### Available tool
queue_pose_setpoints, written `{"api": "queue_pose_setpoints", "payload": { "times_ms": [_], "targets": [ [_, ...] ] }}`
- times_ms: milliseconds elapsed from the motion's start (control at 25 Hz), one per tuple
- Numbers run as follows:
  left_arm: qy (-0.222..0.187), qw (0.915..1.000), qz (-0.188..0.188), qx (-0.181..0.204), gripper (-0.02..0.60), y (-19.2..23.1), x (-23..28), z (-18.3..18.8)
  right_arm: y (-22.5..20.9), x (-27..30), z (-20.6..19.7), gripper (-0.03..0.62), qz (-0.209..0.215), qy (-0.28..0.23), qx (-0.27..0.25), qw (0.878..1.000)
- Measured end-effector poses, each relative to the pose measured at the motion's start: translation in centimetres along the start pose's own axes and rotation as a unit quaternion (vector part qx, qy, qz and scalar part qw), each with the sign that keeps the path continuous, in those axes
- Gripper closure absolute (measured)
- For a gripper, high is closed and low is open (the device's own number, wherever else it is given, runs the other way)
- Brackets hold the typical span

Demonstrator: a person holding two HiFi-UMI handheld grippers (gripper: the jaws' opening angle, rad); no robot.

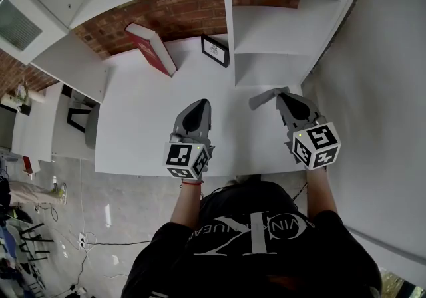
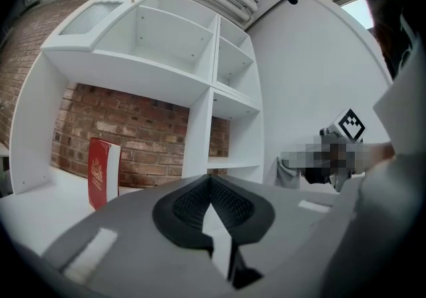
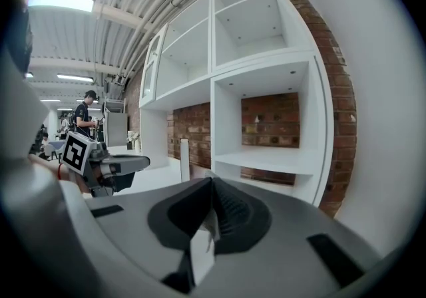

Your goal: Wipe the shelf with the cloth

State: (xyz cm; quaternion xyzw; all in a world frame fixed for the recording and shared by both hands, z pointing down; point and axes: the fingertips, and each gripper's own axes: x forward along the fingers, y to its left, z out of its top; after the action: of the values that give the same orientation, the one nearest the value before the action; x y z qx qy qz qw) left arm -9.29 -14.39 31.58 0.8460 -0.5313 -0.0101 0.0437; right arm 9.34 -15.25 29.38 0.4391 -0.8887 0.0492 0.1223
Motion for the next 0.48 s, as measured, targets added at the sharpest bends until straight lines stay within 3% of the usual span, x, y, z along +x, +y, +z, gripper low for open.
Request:
{"api": "queue_pose_setpoints", "payload": {
  "times_ms": [480],
  "targets": [
    [-0.003, 0.9999, 0.009, -0.003, 0.572, 0.05, -0.02, 0.25, -0.20, -0.18, 0.05, 0.576, 0.006, -0.007, 0.006, 1.000]
  ]
}}
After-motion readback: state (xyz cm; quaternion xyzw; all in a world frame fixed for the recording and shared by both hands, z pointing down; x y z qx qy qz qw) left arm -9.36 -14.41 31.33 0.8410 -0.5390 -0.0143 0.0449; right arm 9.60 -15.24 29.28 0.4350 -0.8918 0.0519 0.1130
